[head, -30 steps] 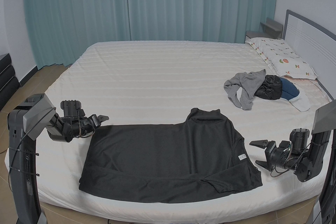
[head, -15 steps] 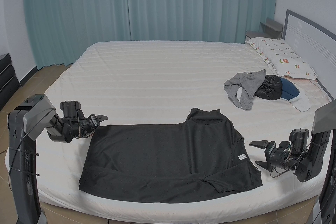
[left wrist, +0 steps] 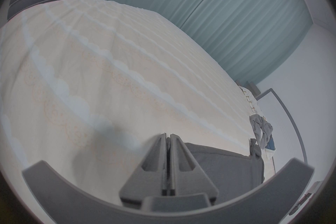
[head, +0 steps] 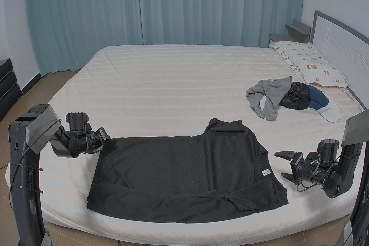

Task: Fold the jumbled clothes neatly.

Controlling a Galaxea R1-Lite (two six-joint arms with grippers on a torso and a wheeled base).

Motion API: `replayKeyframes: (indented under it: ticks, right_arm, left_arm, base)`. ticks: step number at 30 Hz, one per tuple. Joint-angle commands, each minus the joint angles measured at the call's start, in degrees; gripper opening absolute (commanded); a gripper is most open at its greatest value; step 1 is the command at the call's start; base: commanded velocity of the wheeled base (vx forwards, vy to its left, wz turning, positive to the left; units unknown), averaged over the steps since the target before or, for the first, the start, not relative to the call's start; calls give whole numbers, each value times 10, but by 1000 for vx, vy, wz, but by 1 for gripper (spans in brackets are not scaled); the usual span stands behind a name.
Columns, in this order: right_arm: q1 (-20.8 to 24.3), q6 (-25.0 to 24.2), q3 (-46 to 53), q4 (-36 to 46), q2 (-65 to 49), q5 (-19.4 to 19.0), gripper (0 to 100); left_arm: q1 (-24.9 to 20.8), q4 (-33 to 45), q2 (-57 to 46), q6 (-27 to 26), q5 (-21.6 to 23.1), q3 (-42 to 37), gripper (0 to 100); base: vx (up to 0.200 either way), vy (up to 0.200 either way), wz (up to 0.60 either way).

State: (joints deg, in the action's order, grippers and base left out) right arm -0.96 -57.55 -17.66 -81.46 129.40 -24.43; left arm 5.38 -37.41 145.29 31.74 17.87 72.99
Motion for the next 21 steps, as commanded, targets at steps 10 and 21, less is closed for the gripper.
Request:
replayKeyframes:
  ticks: [10, 21]
  right_arm:
    - [32, 24, -126, 31, 20, 15, 100]
    - [61, 169, -384, 260, 91, 61, 100]
  left_arm:
    - [7, -3, -52, 96, -1, -11, 0]
    - [11, 0, -59, 99, -5, -20, 0]
  base:
    - [0, 0, 0]
    - [0, 0, 0]
